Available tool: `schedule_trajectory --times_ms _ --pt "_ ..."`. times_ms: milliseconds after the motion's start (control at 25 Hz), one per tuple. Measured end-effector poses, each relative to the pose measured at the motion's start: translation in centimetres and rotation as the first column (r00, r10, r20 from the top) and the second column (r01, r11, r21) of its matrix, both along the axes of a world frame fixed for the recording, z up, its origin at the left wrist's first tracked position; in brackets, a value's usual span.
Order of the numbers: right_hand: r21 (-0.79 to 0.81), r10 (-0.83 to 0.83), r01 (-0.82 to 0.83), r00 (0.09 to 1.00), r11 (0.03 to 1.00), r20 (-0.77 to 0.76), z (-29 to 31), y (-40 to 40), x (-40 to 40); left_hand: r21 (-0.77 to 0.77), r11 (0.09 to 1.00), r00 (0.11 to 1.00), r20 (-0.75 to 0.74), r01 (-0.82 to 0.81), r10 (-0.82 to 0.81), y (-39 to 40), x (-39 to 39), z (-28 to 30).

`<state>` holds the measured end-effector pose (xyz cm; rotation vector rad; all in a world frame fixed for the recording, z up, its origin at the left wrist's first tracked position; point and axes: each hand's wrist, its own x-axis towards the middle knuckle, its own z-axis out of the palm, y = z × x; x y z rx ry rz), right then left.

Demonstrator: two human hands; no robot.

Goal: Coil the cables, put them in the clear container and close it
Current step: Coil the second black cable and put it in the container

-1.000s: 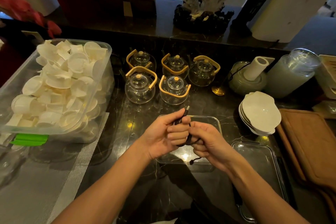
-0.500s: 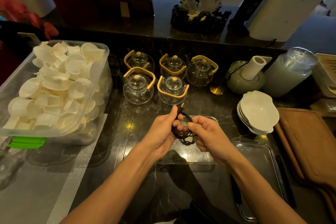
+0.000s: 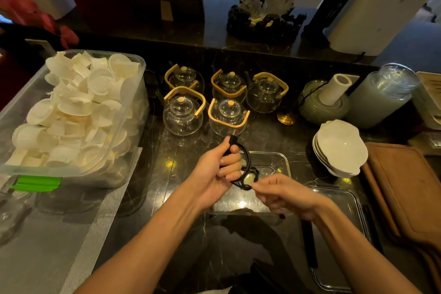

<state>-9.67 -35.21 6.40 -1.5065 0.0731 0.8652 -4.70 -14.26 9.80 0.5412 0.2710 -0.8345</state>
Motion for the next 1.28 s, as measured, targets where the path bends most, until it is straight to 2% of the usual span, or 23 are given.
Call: schedule_trajectory --times_ms 120,200,320,440,640,720,800,920,1040,1160,1200,1240,1280 --pt "0.017 -0.077 0.078 0.996 0.997 -0.055 0.2 -2.0 2.2 0.033 0.997 0.997 0.022 0.074 -0.075 0.2 -0.2 0.0" --pt "-0.044 -0.086 0.082 0.993 0.996 -0.08 0.8 -2.8 3.9 0.063 0.99 0.991 0.038 0.129 -0.131 -0.1 -0.6 -0.3" --pt "-0.19 0.023 -0.033 0.998 0.981 -0.053 2.1 -2.8 6.2 0.116 0.978 0.982 0.052 0.175 -0.182 -0.5 -1.1 -0.9" --pt "-0.214 0.054 -0.05 0.998 0.976 0.011 4.1 -2.0 7.8 0.168 0.974 0.986 0.041 0.154 -0.163 -0.8 -1.3 -1.6" --pt "-0.199 -0.078 0.095 0.992 0.975 0.095 5.7 0.1 7.7 0.247 0.968 0.994 0.094 0.038 -0.063 -0.6 -0.8 -2.2" --pt "-0.16 -0.175 0.192 0.978 0.968 0.112 5.6 0.6 7.3 0.185 0.981 0.996 0.062 0.058 -0.07 -0.4 -0.6 -2.3" --pt "-0.082 -0.288 0.298 0.951 0.951 0.115 5.7 0.3 7.1 0.101 0.993 0.998 0.021 0.054 -0.056 -0.2 -0.6 -2.3" --pt "0.153 -0.394 0.385 0.918 0.91 0.036 5.8 -1.3 6.1 -0.056 0.998 0.998 -0.052 -0.037 0.034 0.3 -0.5 -2.3" --pt "0.459 -0.459 0.455 0.881 0.763 -0.112 4.8 -2.7 4.2 -0.136 0.979 0.984 -0.117 -0.149 0.134 1.0 0.1 -2.3" --pt "0.771 -0.309 0.36 0.925 0.526 -0.221 3.9 -3.2 2.4 -0.128 0.974 0.977 -0.131 -0.187 0.17 1.1 0.6 -2.1" --pt "0.83 -0.261 0.326 0.938 0.452 -0.227 3.8 -3.1 2.1 -0.132 0.973 0.976 -0.129 -0.19 0.174 1.1 0.7 -2.0" --pt "0.847 -0.266 0.321 0.938 0.424 -0.222 3.6 -3.0 2.0 -0.138 0.972 0.977 -0.126 -0.191 0.174 1.0 0.7 -1.9" --pt "0.815 -0.321 0.353 0.922 0.459 -0.219 3.4 -2.8 2.0 -0.143 0.971 0.977 -0.123 -0.191 0.174 1.0 0.8 -1.8"
